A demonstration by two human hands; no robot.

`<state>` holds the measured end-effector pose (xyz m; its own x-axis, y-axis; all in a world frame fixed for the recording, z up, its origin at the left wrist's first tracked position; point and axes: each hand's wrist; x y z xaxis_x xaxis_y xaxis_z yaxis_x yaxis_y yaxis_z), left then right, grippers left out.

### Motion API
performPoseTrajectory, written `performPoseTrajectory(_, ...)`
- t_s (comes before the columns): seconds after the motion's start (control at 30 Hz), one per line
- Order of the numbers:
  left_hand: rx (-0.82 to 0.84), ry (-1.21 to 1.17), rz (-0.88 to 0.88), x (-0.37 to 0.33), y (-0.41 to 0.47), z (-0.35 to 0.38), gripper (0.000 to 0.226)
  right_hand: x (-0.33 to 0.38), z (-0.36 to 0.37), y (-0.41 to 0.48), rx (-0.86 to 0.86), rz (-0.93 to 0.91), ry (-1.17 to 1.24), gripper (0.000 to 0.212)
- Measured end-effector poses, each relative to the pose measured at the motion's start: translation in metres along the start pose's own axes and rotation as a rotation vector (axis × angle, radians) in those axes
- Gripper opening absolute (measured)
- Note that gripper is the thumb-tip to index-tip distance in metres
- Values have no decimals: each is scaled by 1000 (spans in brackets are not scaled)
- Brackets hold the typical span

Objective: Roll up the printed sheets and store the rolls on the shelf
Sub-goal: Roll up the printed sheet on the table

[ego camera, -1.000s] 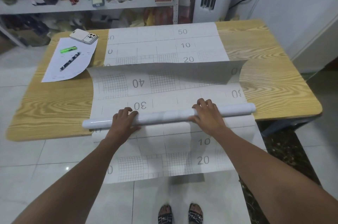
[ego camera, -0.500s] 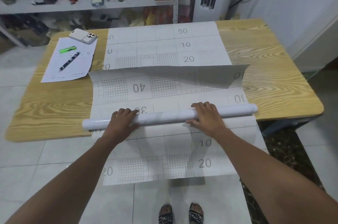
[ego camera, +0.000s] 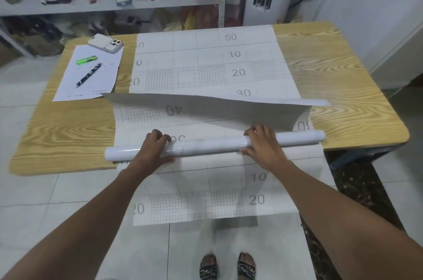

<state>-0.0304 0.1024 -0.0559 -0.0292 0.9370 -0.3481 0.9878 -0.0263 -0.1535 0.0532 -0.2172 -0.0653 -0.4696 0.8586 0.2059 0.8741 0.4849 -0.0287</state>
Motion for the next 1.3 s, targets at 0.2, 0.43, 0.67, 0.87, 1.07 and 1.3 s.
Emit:
performPoseTrajectory(0.2,-54,133,27,4,-2,7,61,-1,-6,3,73,-44,-72,45)
performPoseTrajectory(0.43,-45,66,-38,1,-1,6,45,3,-6,5,33,18,6,41)
performPoseTrajectory(0.67,-61,157,-32,2,1,3,39,5,0,3,-45,40,-58,42)
performPoseTrajectory(0.87,-42,241,-37,0,4,3,53,3,0,8,-7,48,-82,54)
performPoseTrajectory(1.07,-47,179,-80,2,15,3,51,-3,0,22,-37,38,-42,69)
performPoseTrajectory(1.3,-34,57,-115,4,27,2,46,-7,4,30,-51,38,-116,52)
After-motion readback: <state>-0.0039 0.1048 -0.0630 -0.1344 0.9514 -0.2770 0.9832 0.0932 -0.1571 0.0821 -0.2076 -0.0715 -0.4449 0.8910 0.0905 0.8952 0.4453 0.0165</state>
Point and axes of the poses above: each hand's wrist, its own y-axis towards the middle knuckle, its own z-axis out of the palm, x = y × z, and after that the axes turned 2 degrees about x, right-handed
